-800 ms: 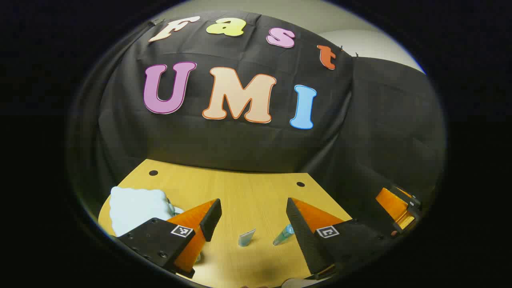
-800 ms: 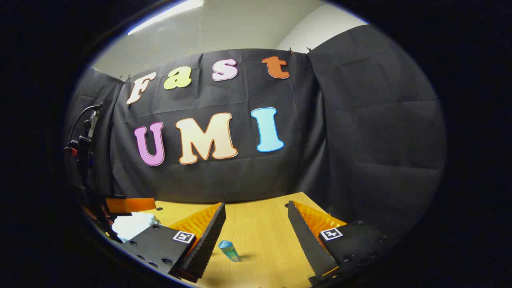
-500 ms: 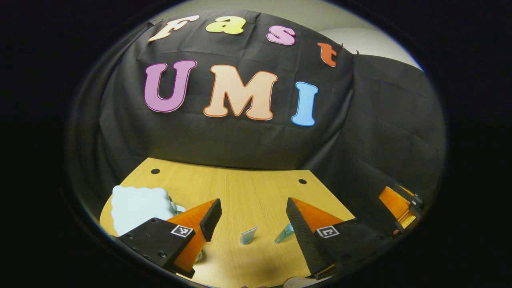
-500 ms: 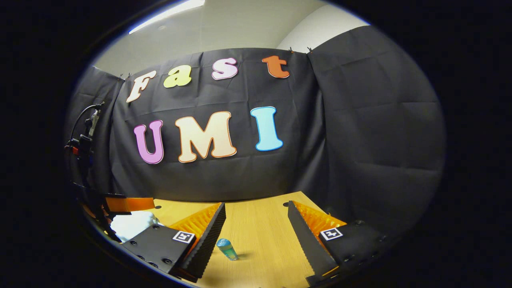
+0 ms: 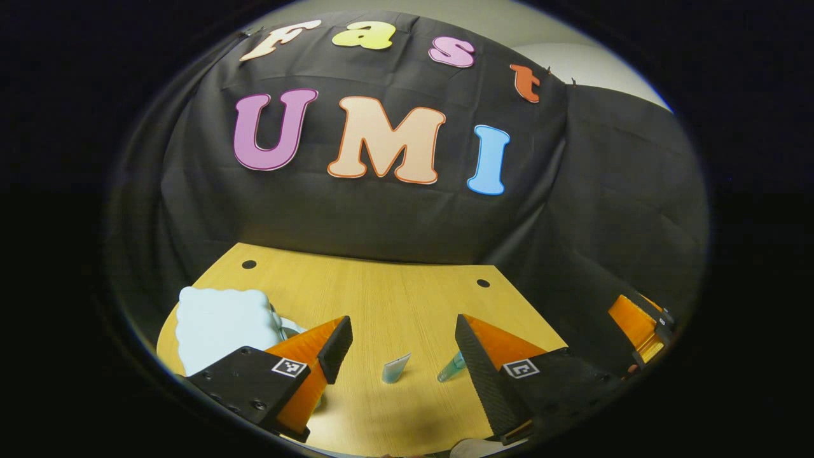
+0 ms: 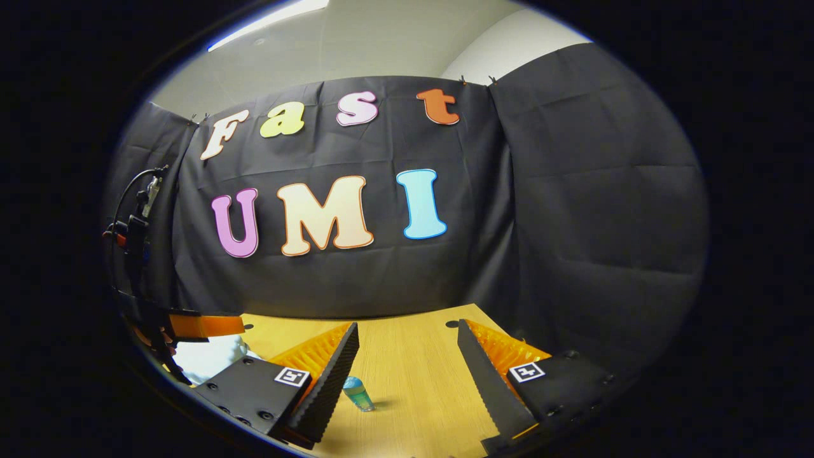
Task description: First open the suitcase, pack the skin care products into it, and then close the suitcase.
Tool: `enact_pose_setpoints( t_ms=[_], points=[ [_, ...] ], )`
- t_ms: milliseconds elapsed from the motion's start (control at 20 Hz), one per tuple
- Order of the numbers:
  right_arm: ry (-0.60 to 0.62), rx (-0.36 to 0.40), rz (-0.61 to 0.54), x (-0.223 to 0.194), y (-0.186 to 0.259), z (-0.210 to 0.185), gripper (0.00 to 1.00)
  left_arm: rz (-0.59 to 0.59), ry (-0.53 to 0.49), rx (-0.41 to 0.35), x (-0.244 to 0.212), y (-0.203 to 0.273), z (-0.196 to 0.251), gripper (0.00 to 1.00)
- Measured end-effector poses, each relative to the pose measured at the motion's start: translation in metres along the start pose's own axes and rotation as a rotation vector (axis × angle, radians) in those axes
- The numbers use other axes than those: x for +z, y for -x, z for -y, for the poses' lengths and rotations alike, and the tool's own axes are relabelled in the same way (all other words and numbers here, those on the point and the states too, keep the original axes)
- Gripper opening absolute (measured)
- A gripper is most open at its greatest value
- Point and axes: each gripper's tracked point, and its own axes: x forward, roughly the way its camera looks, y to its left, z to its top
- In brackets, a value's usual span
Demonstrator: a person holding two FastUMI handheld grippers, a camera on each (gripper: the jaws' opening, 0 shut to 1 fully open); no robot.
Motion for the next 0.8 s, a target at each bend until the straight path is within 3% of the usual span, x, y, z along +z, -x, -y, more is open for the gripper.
enact_pose_setpoints(
  t_ms=[500,800],
  points=[
    [-0.004,0.033,-0.05,-0.018,-0.002,-0.002,0.98,-0.198,0.043,0.062,-0.027,-0.042,-0.061,0.95],
    [-0.032,0.043,-0.086,-0.03,-0.004,0.003,0.98,-0.473,0.157,0.149,-0.073,-0.076,-0.114,0.95]
  ],
)
